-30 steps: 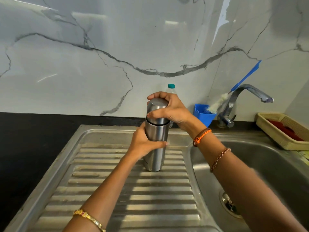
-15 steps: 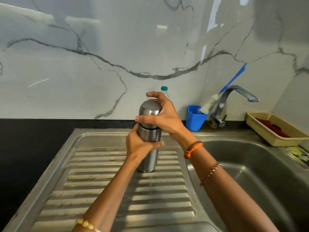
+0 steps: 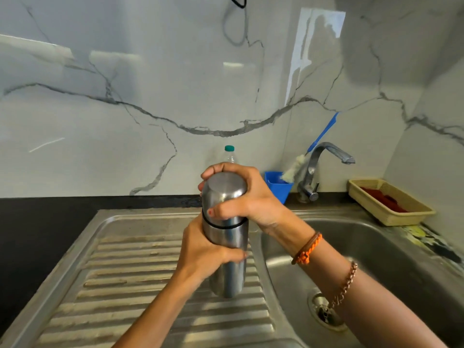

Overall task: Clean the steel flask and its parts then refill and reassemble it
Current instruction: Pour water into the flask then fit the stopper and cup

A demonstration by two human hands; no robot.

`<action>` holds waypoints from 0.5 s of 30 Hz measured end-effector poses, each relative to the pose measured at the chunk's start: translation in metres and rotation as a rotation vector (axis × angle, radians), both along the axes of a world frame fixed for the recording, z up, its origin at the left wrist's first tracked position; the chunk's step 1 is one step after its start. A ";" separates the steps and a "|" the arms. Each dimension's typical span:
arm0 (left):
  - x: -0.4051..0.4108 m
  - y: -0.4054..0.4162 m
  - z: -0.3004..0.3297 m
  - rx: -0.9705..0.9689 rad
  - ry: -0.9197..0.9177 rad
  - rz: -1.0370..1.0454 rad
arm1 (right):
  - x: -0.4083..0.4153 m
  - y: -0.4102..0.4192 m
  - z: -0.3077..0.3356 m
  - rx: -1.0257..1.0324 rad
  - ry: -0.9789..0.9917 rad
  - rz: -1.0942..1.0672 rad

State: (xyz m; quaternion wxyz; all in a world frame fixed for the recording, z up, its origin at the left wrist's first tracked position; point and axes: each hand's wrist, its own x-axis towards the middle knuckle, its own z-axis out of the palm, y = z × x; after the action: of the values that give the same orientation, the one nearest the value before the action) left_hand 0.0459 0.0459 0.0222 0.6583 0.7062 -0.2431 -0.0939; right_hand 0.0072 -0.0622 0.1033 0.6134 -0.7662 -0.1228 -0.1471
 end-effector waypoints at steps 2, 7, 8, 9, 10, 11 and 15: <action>-0.008 -0.004 0.001 -0.004 0.008 0.005 | -0.008 0.002 0.001 0.014 0.003 -0.088; -0.021 -0.019 0.014 0.006 -0.001 0.002 | -0.020 -0.004 0.005 0.033 -0.067 -0.218; -0.022 -0.020 0.014 0.008 0.000 0.010 | -0.021 -0.005 0.005 0.020 -0.077 -0.225; -0.024 -0.020 0.014 0.011 0.003 0.017 | -0.024 -0.006 0.004 0.006 -0.078 -0.223; -0.025 -0.020 0.013 0.016 0.007 0.024 | -0.026 -0.006 0.004 0.002 -0.069 -0.215; -0.027 -0.019 0.013 0.022 0.010 0.029 | -0.028 -0.007 0.004 0.007 -0.060 -0.202; -0.027 -0.011 0.017 0.026 0.002 0.071 | -0.037 -0.020 -0.002 0.086 -0.054 -0.159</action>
State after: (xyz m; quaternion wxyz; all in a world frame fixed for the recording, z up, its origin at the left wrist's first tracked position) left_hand 0.0185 0.0350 0.0389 0.6524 0.7227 -0.2157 -0.0743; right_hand -0.0299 -0.0819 0.1016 0.6285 -0.7423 -0.0716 -0.2209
